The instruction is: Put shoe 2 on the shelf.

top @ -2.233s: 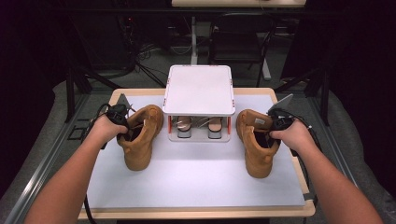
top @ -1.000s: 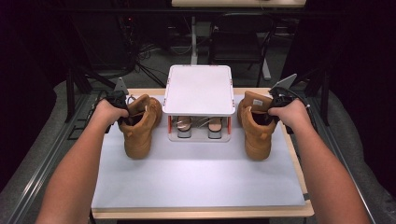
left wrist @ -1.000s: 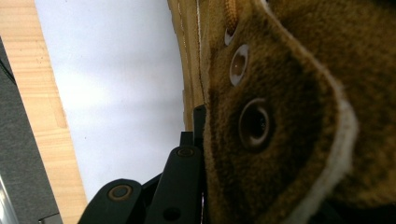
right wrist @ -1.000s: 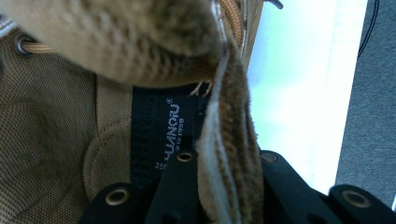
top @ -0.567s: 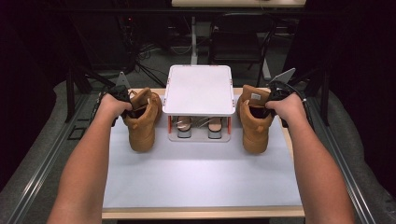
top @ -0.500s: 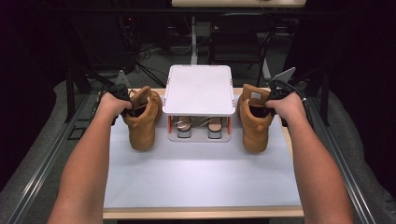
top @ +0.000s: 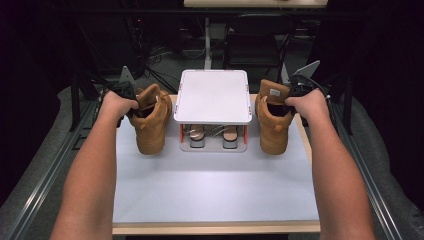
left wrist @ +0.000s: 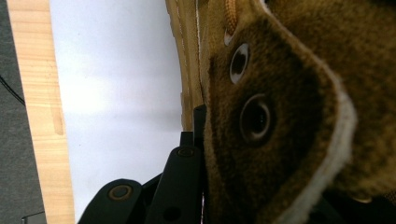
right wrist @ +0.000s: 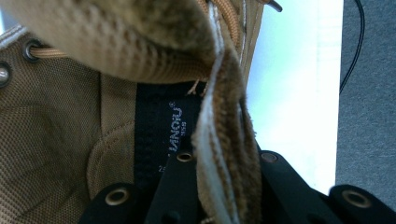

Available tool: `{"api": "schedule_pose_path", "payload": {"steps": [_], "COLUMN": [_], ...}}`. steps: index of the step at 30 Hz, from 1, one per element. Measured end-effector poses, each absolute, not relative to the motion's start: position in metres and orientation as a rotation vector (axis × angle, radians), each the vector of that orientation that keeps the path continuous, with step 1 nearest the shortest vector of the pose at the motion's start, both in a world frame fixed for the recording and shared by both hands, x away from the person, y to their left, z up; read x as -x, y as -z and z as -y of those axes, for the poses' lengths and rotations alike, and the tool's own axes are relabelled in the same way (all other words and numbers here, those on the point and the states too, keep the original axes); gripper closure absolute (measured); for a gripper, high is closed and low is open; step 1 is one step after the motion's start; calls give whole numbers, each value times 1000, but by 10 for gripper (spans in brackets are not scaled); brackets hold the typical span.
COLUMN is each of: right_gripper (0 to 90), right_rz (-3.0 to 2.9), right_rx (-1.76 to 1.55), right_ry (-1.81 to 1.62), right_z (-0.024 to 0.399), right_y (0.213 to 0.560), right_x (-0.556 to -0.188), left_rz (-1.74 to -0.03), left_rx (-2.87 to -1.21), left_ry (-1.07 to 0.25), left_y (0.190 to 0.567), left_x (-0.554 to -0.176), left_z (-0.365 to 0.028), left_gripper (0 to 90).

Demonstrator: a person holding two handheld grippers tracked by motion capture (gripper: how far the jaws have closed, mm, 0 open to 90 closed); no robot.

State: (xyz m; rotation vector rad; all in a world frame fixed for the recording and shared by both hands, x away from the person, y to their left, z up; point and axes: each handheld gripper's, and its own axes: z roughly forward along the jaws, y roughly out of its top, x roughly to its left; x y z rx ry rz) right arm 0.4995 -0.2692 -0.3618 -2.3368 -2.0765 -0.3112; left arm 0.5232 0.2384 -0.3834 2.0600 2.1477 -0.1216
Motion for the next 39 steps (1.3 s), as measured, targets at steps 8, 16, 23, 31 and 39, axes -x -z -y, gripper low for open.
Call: {"api": "schedule_pose_path", "payload": {"steps": [8, 16, 23, 31, 39], "right_gripper": [856, 855, 855, 854, 854], "right_rz": [2089, 2098, 2101, 2100, 2099], "right_rx": [2342, 2356, 2363, 2377, 2385], "right_ry": [342, 349, 378, 381, 420], "right_z": [260, 250, 244, 240, 238], "right_y": [342, 320, 304, 289, 274], "right_x": [-501, -501, -502, -503, -501], "left_rz": [-2126, -2134, -2125, -2113, -2091], "left_rx": [-2040, -2025, -2005, -2003, -1987], "left_ry": [113, 95, 91, 82, 54], "left_y": [359, 340, 326, 313, 295], "left_x": [-517, -516, -517, -519, -519], "left_z": [-241, -243, -242, -239, -235], "left_gripper": [861, 861, 861, 860, 860]}}
